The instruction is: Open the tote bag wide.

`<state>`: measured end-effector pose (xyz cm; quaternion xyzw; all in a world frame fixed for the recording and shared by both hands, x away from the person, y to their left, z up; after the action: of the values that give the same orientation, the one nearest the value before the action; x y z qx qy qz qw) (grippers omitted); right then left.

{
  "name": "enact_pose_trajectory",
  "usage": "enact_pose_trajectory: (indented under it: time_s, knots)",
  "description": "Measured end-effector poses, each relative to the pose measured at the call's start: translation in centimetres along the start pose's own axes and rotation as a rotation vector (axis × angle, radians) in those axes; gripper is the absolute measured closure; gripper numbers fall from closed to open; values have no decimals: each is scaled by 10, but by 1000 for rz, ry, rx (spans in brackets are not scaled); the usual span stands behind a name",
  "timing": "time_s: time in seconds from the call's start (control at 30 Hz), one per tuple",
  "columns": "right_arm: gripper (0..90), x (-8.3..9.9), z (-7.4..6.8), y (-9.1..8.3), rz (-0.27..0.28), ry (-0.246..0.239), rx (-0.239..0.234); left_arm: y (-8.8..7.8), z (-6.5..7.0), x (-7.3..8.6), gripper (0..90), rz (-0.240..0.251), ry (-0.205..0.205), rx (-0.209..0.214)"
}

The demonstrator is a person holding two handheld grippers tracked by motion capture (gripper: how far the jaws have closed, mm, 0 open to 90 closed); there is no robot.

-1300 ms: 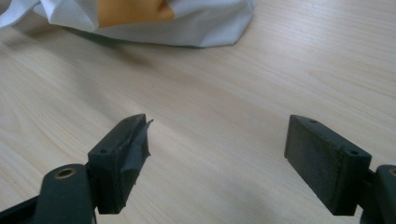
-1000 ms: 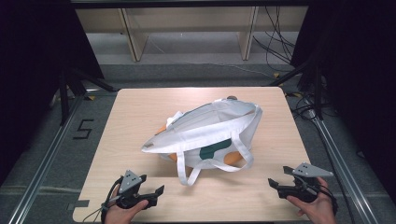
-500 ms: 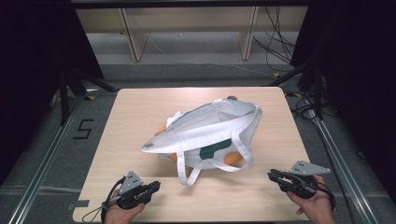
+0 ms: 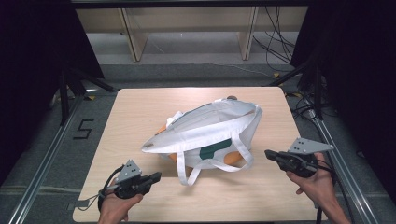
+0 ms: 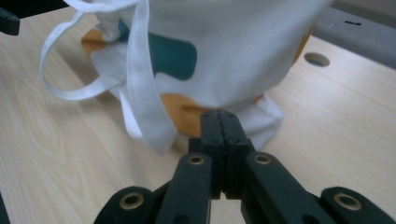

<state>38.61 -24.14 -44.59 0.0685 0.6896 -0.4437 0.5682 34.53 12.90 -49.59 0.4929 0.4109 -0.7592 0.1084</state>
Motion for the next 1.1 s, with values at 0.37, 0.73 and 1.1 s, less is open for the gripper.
enact_pose_trajectory:
  time_s: [0.37,0.73,1.1]
  knots:
    - [900,-64,0,4,59,-80,-18,3,-12,-52,894,20,31,-21]
    - [900,-125,9,17,76,-129,-11,21,-31,-95,894,33,48,-60]
    - [900,-100,54,93,-215,-140,122,59,-90,-111,893,38,-34,-146]
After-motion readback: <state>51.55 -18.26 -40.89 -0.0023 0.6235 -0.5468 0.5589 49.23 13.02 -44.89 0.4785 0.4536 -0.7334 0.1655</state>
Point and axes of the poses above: each handheld gripper's, and its own axes: y roughly forward along the jaws, x roughly out of its underside, z roughly to its right, the point moved 9 cm from there along y, roughly forward along the jaws, and after that the axes turned 1 degree about -y, right-handed, at the moved point
